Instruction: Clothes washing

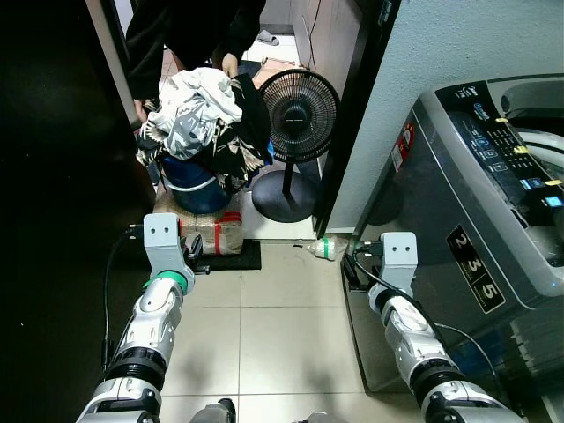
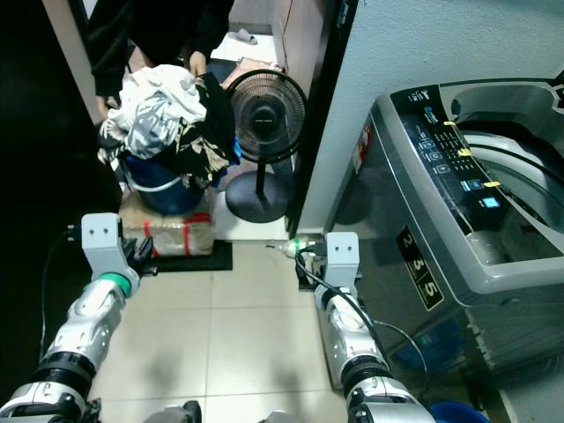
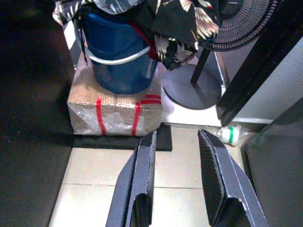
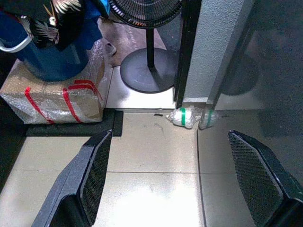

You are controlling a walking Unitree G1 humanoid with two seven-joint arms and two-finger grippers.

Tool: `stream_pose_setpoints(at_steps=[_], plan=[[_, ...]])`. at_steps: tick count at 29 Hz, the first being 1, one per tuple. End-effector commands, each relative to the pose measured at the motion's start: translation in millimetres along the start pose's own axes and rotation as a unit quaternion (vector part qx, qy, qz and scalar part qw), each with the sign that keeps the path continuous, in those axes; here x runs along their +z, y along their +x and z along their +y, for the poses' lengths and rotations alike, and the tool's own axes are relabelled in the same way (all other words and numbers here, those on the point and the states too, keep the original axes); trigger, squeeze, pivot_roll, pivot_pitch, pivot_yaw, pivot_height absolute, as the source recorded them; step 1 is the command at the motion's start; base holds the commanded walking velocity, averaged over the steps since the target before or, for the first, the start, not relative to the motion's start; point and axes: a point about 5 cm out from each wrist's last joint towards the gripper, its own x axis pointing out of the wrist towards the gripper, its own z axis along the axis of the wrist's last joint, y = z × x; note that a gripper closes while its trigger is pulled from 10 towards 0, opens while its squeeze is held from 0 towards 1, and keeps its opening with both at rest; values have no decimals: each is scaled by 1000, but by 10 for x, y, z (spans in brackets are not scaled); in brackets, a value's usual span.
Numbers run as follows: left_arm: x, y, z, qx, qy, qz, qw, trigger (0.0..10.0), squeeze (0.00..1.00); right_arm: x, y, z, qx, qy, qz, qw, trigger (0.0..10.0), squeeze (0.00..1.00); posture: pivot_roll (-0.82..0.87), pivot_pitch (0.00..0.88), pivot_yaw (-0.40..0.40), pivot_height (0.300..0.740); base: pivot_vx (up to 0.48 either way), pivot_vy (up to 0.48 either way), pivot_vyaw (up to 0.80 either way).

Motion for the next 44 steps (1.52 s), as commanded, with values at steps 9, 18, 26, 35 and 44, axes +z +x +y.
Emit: stream_pose_setpoints(at_steps=[9,18,26,35,44], plan=[[118,6,150,26,-1,-16,1000,10000,0,201,33,-145,-17,17,-44,999,10000,0,-39,0,1,740,0,0,0],[454,-258,98,-17,93,-74,993,10000,0,474,-179,20,53,-10,-139,989,10000,0,-53,0,14,740,0,0,0],[512,-463,-50,-27,116,-121,986,10000,0,521,-279,61,70,13,-152,986,10000,0,-32,0,3,740,0,0,0],[844,-434,-185,-7,141,-176,974,10000,0,849,-243,209,85,22,-178,980,10000,0,-22,0,-5,740,0,0,0],[909,-474,-282,-15,154,-197,968,10000,0,959,-215,209,69,3,-185,980,10000,0,-29,0,1,740,262,0,0]])
